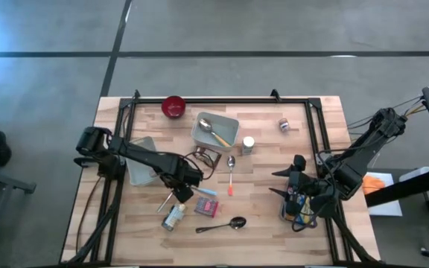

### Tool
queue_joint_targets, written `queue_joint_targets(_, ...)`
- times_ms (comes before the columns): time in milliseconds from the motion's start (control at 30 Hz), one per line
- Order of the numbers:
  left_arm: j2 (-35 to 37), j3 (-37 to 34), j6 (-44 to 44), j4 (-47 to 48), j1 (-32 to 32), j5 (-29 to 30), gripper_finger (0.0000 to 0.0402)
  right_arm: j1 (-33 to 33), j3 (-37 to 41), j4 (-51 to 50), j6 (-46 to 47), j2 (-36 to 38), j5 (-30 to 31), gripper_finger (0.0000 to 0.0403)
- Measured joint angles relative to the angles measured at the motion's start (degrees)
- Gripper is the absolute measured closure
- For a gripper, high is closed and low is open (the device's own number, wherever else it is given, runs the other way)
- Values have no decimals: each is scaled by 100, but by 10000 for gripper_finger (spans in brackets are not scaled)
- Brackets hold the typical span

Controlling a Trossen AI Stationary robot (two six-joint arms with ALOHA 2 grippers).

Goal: Pick & Place Food Item
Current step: Put the silver spoon into the right gray bin

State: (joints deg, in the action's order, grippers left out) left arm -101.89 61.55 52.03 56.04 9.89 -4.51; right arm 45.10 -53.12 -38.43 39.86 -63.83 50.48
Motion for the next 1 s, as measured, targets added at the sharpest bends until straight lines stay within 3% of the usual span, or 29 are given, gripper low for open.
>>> queue_joint_targets(267,-78,-8,-52,-23,0,3,223,0,0,2,0,0,2,161)
queue_joint_targets(533,-78,-8,-1151,-46,102,150,223,0,0,2,2,0,2,161)
queue_joint_targets(1000,-333,-13,-831,-268,166,14,223,0,0,27,2,0,2,161)
